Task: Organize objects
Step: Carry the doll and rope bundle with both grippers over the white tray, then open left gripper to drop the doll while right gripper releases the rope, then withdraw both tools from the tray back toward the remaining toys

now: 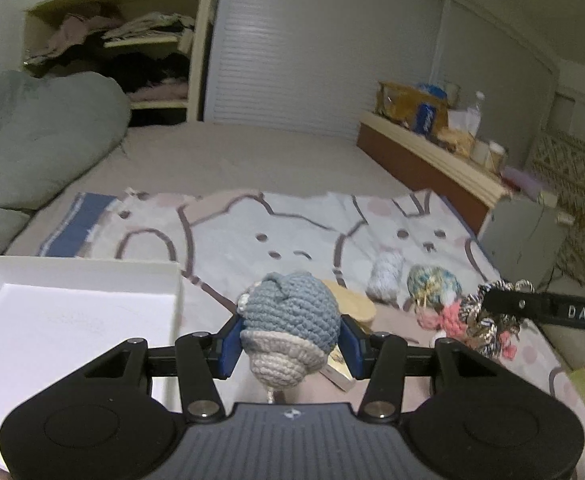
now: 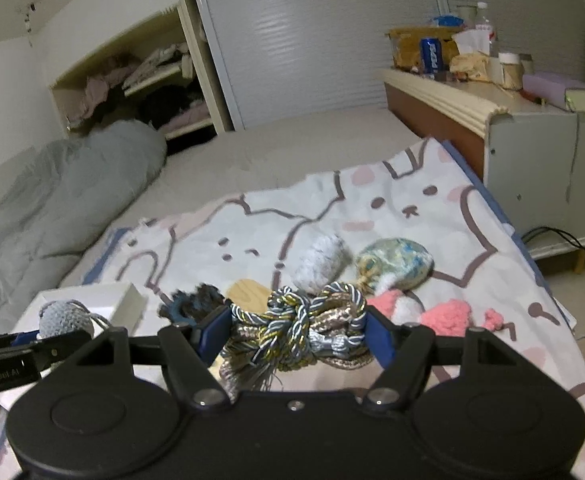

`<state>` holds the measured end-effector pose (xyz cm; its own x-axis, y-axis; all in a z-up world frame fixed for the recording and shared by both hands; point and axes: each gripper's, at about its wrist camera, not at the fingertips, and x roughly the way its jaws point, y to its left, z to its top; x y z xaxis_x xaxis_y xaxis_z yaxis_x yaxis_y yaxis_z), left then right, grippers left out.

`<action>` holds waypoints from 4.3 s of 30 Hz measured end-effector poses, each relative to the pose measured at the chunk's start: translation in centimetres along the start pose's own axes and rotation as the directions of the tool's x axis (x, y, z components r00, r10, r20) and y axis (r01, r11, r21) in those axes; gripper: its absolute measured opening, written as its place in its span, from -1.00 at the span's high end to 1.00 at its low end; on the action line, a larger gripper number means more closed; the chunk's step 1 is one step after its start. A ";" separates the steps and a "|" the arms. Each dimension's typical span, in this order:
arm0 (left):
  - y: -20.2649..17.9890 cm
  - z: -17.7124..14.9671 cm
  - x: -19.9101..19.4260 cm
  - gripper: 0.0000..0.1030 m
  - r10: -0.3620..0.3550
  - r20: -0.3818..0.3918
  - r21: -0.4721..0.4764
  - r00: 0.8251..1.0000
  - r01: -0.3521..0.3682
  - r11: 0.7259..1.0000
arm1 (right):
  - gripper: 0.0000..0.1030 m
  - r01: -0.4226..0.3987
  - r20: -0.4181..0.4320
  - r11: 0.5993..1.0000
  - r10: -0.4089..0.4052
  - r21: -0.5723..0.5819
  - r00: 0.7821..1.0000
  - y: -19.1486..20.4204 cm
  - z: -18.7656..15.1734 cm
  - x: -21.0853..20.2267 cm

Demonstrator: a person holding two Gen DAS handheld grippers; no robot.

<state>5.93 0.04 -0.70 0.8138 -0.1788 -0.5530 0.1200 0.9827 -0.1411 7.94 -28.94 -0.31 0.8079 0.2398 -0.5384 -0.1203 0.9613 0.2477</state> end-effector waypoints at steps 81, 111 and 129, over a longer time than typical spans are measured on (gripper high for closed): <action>18.7 -4.0 -2.0 -0.62 0.339 -0.250 -0.397 0.907 -0.416 0.818 | -0.71 -0.599 -0.503 0.554 0.337 -0.578 0.796 26.7 -5.0 9.1; 14.7 -4.3 -4.3 -0.93 0.438 -0.339 -0.230 0.833 -0.524 0.820 | -0.88 -0.432 -0.411 0.801 0.259 -0.415 0.874 19.4 -4.0 7.8; 13.3 -4.2 -5.3 -0.94 0.457 -0.342 -0.195 0.821 -0.538 0.820 | -0.90 -0.398 -0.379 0.824 0.246 -0.402 0.892 18.1 -3.4 5.7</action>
<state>0.84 13.82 -3.06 0.5288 0.2859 -0.7991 -0.4501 0.8927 0.0215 8.40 -9.70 -1.64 0.4724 0.5019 -0.7245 -0.6533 0.7512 0.0945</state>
